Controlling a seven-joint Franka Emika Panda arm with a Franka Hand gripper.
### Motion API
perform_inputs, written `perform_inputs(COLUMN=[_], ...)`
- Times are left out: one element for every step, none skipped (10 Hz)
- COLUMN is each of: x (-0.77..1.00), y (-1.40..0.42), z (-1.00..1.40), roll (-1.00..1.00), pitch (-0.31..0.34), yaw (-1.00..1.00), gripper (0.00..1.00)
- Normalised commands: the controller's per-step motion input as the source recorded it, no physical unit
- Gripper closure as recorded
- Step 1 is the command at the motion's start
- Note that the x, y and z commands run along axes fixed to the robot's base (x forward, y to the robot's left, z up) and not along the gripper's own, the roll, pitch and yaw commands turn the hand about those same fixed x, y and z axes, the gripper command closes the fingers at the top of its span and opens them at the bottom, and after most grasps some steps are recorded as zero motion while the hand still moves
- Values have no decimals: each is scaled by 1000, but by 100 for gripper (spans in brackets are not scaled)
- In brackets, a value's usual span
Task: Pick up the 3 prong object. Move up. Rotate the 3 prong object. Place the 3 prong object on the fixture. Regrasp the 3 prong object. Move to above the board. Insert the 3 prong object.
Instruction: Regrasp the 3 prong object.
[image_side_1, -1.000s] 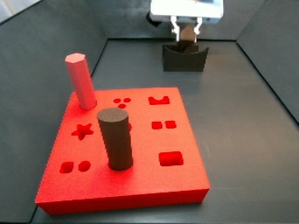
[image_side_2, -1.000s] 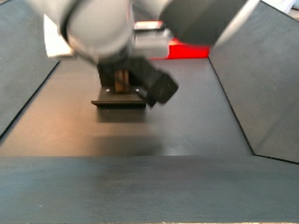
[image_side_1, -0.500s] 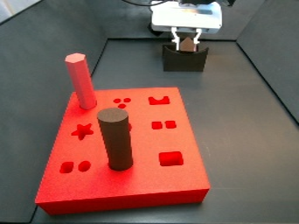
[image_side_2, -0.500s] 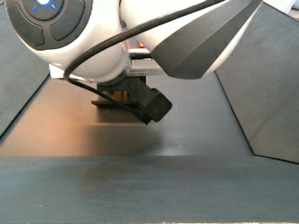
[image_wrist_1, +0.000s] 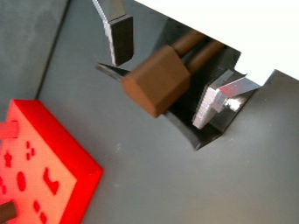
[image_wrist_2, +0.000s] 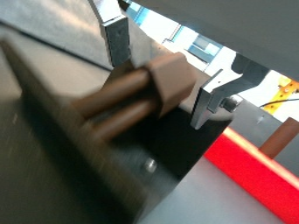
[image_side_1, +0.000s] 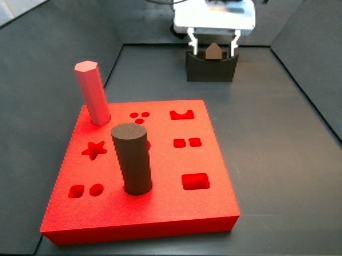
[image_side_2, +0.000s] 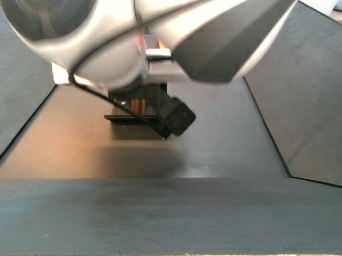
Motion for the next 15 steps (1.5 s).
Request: perform_inputs(x=[-24, -36, -45, -45, -41, -37, -32, -122, -113, -107, -95, -66, -23, 3, 6], y=[5, 3, 6, 8, 12, 10, 10, -835, -826, -669, -452, -271, -107, -44, -33], z=[1000, 1000, 1000, 927, 741, 483, 288, 874, 828, 669, 406, 182, 45, 35, 33], roll=[50, 48, 41, 30, 18, 12, 10, 1000, 1000, 1000, 1000, 1000, 1000, 1000, 1000], pitch=[-8, -6, -1, 6, 15, 22, 24, 57, 57, 47, 39, 37, 38, 41, 42], yaw=[5, 15, 20, 23, 22, 19, 18, 18, 18, 18, 16, 16, 16, 16, 16], gripper=[0, 0, 0, 0, 0, 0, 0, 0, 0, 0, 0, 0, 0, 0, 0])
